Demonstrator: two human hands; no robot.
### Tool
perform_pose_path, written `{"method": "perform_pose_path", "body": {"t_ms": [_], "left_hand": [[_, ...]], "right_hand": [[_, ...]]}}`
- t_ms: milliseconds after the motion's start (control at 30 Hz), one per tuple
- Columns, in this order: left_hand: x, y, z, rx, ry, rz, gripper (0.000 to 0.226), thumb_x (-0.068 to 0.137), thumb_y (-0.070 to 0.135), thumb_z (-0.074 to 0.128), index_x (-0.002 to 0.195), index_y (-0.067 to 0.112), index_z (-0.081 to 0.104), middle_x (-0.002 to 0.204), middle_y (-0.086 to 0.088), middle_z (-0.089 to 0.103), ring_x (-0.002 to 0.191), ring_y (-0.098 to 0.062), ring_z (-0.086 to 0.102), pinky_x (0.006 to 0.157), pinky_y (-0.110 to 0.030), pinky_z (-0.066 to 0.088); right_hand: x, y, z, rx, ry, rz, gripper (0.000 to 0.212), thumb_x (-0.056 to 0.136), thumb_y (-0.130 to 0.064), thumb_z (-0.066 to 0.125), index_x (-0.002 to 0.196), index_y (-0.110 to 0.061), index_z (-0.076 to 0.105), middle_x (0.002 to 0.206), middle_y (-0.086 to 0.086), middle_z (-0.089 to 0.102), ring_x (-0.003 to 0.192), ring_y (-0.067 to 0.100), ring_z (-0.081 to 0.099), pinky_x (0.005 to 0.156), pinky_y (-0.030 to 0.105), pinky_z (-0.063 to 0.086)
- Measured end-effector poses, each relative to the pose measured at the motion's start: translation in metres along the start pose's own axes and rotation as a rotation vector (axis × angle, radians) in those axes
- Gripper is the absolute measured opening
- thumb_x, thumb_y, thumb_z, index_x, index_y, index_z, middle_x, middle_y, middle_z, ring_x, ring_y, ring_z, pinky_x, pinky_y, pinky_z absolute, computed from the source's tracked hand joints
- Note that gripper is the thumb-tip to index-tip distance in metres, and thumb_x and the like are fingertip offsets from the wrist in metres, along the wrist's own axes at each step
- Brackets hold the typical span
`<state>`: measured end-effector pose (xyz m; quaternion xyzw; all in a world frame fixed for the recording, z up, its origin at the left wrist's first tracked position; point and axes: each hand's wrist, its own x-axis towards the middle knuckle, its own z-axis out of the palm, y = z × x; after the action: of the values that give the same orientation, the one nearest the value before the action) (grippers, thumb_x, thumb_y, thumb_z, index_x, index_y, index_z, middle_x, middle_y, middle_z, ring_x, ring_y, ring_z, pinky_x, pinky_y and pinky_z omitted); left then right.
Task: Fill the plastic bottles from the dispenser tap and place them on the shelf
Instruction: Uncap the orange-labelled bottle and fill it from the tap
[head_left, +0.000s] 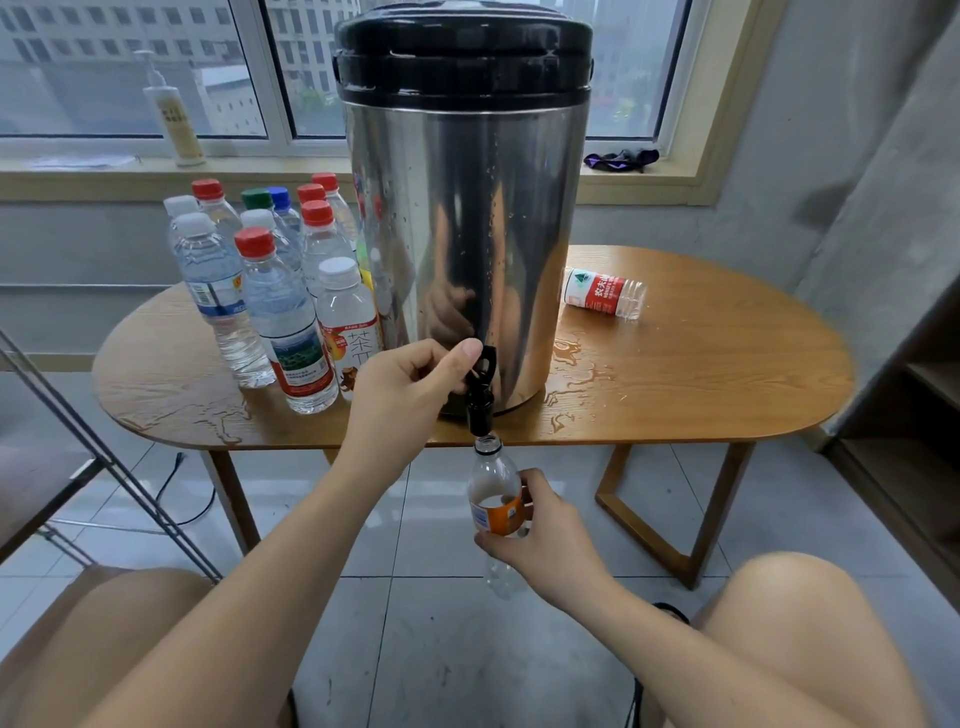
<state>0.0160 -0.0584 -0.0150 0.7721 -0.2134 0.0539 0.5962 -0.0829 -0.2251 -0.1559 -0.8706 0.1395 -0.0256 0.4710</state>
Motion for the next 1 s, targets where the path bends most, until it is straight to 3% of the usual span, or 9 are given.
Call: {"method": "perform_pose_path", "body": {"t_ms": [133, 333, 533, 733, 867, 1000], "left_hand": [[0.008, 0.001, 0.003, -0.003, 0.032, -0.087, 0.049, 0.099, 0.058, 0.07, 0.075, 0.016, 0.077, 0.065, 0.001, 0.071, 0.063, -0.012, 0.061, 0.071, -0.04, 0.054], [0.014, -0.005, 0.009, 0.05, 0.049, -0.116, 0.045, 0.101, 0.055, 0.07, 0.071, 0.021, 0.077, 0.066, 0.004, 0.073, 0.059, -0.004, 0.062, 0.068, -0.037, 0.051], [0.013, -0.008, 0.008, 0.043, 0.022, -0.126, 0.046, 0.102, 0.053, 0.069, 0.07, 0.021, 0.075, 0.058, 0.009, 0.066, 0.056, -0.004, 0.054, 0.065, -0.032, 0.046], [0.0, -0.022, -0.005, -0.029, -0.03, -0.132, 0.042, 0.105, 0.056, 0.062, 0.09, 0.022, 0.081, 0.078, 0.0, 0.076, 0.069, -0.009, 0.063, 0.07, -0.032, 0.053], [-0.011, -0.035, -0.012, 0.012, -0.051, -0.123, 0.035, 0.107, 0.051, 0.063, 0.09, 0.024, 0.078, 0.079, 0.001, 0.075, 0.073, -0.011, 0.065, 0.081, -0.039, 0.057], [-0.021, -0.05, -0.016, 0.065, -0.09, -0.156, 0.023, 0.106, 0.042, 0.067, 0.091, 0.027, 0.077, 0.084, 0.004, 0.076, 0.075, -0.011, 0.068, 0.078, -0.033, 0.055]], "right_hand": [[0.001, 0.0, 0.002, 0.002, -0.012, 0.006, 0.064, 0.078, -0.048, 0.091, 0.124, -0.043, 0.047, 0.114, -0.019, 0.063, 0.104, 0.01, 0.066, 0.09, 0.029, 0.061], [0.002, 0.002, 0.003, -0.003, -0.018, 0.01, 0.064, 0.078, -0.049, 0.092, 0.124, -0.044, 0.047, 0.114, -0.018, 0.063, 0.105, 0.013, 0.067, 0.091, 0.031, 0.062], [0.002, 0.002, 0.003, -0.023, -0.021, 0.008, 0.065, 0.078, -0.05, 0.092, 0.124, -0.042, 0.047, 0.114, -0.018, 0.063, 0.104, 0.012, 0.066, 0.089, 0.031, 0.062], [0.002, 0.0, 0.004, -0.035, -0.016, -0.003, 0.064, 0.079, -0.049, 0.092, 0.124, -0.041, 0.047, 0.114, -0.017, 0.063, 0.103, 0.01, 0.065, 0.088, 0.028, 0.061], [0.003, 0.0, 0.004, -0.034, -0.013, -0.003, 0.063, 0.078, -0.049, 0.092, 0.122, -0.04, 0.048, 0.113, -0.015, 0.064, 0.102, 0.01, 0.066, 0.087, 0.03, 0.061], [0.002, -0.001, 0.005, -0.014, -0.019, -0.006, 0.062, 0.079, -0.047, 0.092, 0.122, -0.038, 0.049, 0.11, -0.015, 0.064, 0.1, 0.009, 0.066, 0.083, 0.024, 0.058]]}}
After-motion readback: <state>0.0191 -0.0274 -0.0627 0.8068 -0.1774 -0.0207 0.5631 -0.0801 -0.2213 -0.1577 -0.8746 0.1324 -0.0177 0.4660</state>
